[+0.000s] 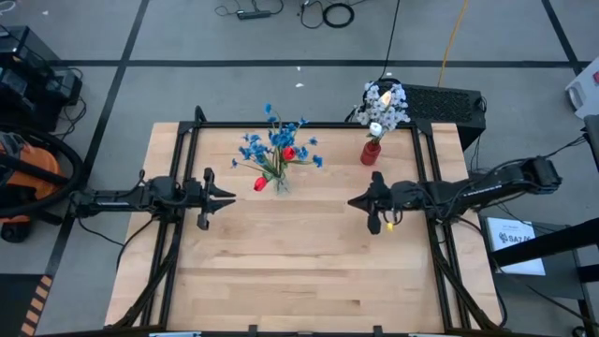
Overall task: Sort flowers into vase by color
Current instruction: Return to Home Position
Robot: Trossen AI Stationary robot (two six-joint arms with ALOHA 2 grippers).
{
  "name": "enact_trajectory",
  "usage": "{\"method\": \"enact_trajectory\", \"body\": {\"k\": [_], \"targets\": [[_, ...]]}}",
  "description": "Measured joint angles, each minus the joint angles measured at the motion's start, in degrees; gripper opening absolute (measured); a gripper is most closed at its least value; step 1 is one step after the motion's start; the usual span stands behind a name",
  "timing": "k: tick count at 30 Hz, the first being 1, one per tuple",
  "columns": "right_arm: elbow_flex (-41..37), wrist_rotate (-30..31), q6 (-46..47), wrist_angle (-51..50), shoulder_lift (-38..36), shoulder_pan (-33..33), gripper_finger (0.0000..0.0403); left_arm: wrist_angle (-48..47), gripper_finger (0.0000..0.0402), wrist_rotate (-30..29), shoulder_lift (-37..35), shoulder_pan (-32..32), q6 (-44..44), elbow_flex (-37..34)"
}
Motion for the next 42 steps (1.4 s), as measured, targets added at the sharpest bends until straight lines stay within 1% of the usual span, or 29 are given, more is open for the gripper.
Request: {"method": "enact_trajectory", "body": {"k": [2,6,11,14,18,21,28,34,42], "targets": [[-2.5,-0.1,0.0,3.3,-2.0,0.0,0.0,0.1,0.0074,0.0,0.1,0.0,0.0,0.0],[-8.7,-3.5,0.4,8.5,-7.4,0.1,0.0,0.1,0.0074,0.0,0.2,0.0,0.0,0.0],[-14.5,-3.8,1.9,10.3,-15.8,0.1,0.0,0.0,0.0074,0.0,0.4,0.0,0.0,0.0],[-15.5,-3.8,1.0,8.7,-20.6,0.0,0.0,0.0,0.0074,0.0,0.4,0.0,0.0,0.0],[-15.5,-3.8,-1.1,3.5,-27.5,0.0,0.0,0.0,0.0074,0.0,0.4,0.0,0.0,0.0],[-15.6,-3.8,-1.1,-1.4,-32.6,0.0,0.0,0.0,0.0074,-0.1,0.4,0.0,0.0,0.0],[-15.6,-4.2,-2.2,-7.3,-43.9,0.0,0.0,0.0,0.0074,-0.1,0.4,0.0,0.0,0.0],[-15.6,-4.2,-2.2,-15.0,-54.3,0.0,0.0,0.0,0.0074,-0.1,0.4,0.0,0.0,-0.1],[-15.4,-4.3,-4.8,-16.4,-53.8,0.0,0.0,0.0,0.0074,-0.2,0.5,0.0,0.0,-0.1]]}}
